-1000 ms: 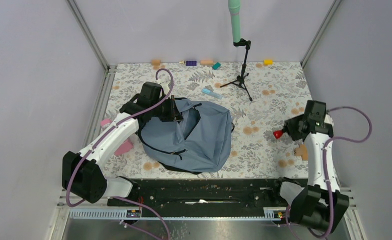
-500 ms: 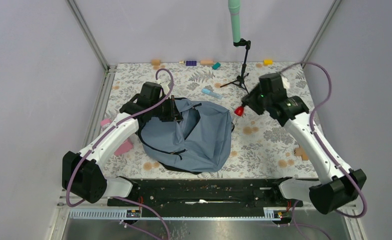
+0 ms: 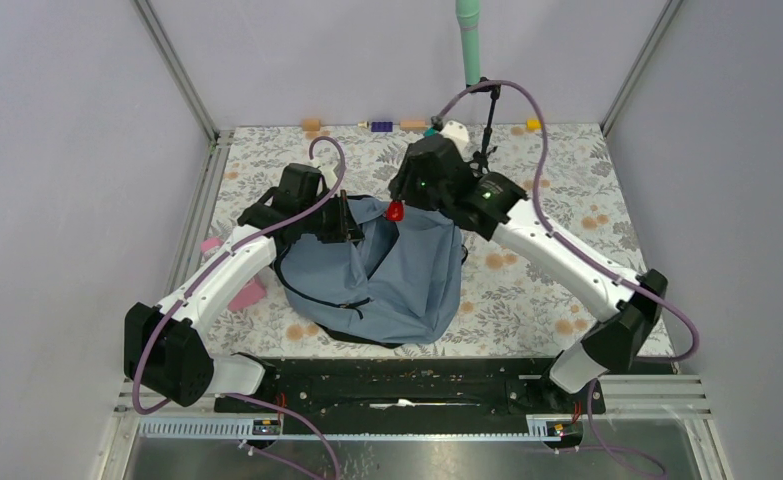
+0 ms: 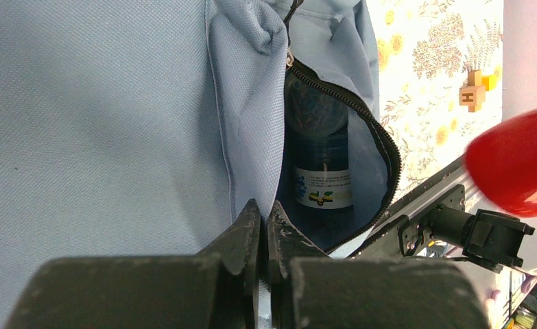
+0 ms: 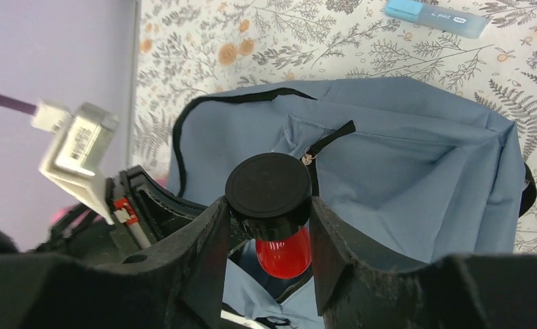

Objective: Pack the student bag
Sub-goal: Place the personal item in the student bag.

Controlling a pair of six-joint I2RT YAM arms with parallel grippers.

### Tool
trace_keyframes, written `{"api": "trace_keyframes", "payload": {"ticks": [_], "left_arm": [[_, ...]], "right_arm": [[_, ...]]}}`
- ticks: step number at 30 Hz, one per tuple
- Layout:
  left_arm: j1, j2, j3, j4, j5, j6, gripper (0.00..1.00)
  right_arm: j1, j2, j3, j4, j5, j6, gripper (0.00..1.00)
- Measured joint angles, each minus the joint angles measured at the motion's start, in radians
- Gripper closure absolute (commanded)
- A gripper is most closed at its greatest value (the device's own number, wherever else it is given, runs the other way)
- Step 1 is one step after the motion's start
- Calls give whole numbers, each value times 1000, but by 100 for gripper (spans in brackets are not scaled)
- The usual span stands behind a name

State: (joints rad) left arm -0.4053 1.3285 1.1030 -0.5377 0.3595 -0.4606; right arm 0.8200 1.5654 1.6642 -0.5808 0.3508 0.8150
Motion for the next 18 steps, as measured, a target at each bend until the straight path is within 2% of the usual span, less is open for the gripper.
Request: {"api": "trace_keyframes", "payload": {"ticks": [13, 18], "left_arm": [[8, 0, 0, 0, 3, 0, 100], [14, 0, 0, 0, 3, 0, 100]], "right_arm": [[158, 138, -16, 126, 87, -213, 64], [179, 147, -111, 175, 137, -261, 63]]}}
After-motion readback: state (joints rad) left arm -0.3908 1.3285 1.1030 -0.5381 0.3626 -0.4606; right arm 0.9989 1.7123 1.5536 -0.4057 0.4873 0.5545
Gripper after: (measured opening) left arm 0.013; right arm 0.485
